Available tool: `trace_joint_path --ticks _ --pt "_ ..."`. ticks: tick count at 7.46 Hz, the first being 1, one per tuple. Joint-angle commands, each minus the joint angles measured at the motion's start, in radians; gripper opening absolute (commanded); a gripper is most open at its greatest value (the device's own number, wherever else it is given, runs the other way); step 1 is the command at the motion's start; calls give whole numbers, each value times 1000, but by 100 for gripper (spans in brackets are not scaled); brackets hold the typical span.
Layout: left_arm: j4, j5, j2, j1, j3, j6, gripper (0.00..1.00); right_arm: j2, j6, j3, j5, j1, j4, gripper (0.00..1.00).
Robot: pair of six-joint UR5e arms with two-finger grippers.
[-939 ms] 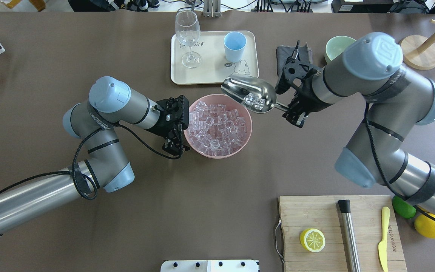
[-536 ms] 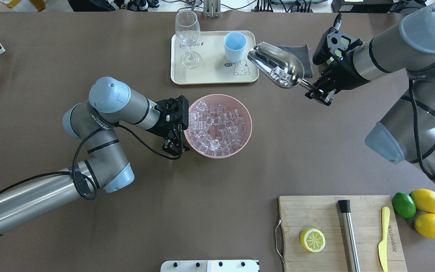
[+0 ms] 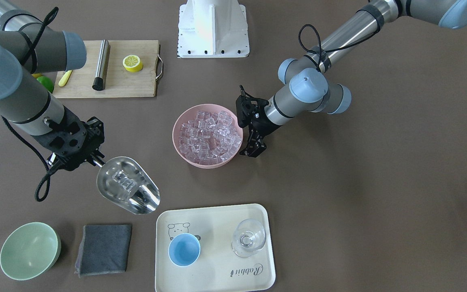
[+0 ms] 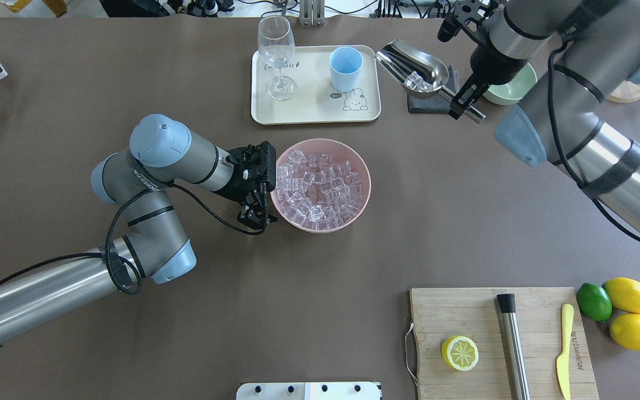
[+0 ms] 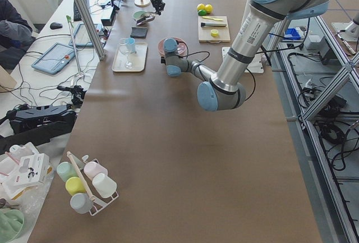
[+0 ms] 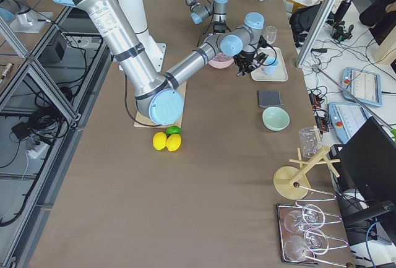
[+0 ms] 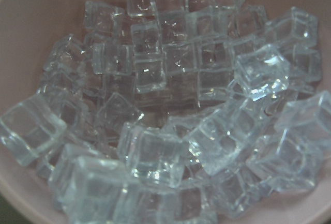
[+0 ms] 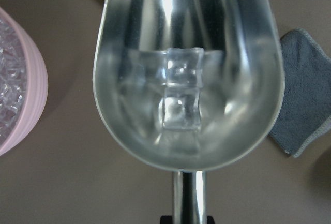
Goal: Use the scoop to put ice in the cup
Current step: 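Carry the scoop to the light-blue cup while the left arm withdraws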
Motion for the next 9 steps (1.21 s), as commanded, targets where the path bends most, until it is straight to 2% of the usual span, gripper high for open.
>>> trace_joint_path --ticks 1,3,5,7,9 --pt "2 2 0 0 3 -1 98 196 -2 -196 45 43 -211 0" --pt "0 2 0 -2 5 -4 98 322 -6 -369 39 44 -285 0" --pt "8 2 3 -27 -3 -33 98 405 -22 -471 26 41 -348 0" --pt "34 -4 32 -80 -41 -67 98 462 -25 -511 1 31 -399 0" --pt "192 -7 89 -136 -153 -65 98 491 -25 -513 -4 18 -462 0"
